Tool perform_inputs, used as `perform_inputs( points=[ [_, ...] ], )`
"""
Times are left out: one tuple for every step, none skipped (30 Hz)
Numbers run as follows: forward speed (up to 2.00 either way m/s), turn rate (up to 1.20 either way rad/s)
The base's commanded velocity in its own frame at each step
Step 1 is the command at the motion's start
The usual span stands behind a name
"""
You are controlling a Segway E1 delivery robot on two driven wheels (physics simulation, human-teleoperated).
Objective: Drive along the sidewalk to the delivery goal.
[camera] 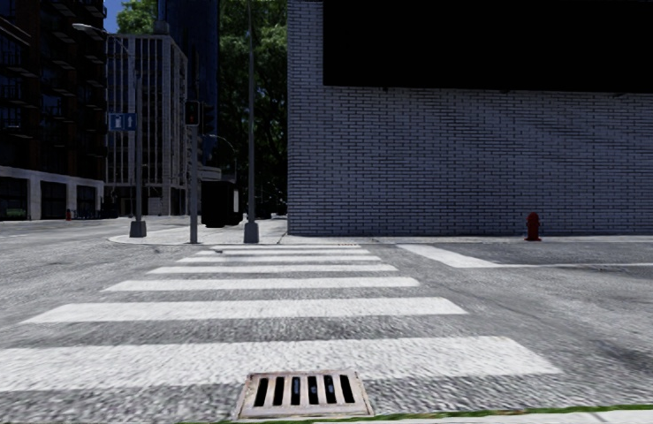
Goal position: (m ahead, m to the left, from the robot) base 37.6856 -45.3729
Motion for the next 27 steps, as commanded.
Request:
perform_inputs(
  points=[
    [1.98, 0.42],
    [1.98, 0.27],
    [1.98, 0.00],
    [1.98, 0.00],
    [1.98, 0.00],
    [1.98, 0.00],
    [1.98, 0.00],
    [1.98, 0.00],
    [1.98, 0.00],
    [1.96, 0.00],
    [1.96, 0.00],
    [1.96, 0.00],
    [1.96, 0.00],
    [1.96, 0.00],
    [1.96, 0.00],
    [1.96, 0.00],
    [1.96, 0.00],
    [1.96, 0.00],
    [1.96, 0.00],
    [1.96, 0.00],
    [1.96, 0.00],
    [1.96, 0.00],
    [1.96, 0.00],
    [1.96, 0.00],
    [1.96, 0.00],
    [1.96, 0.00],
    [1.96, 0.00]
  ],
)
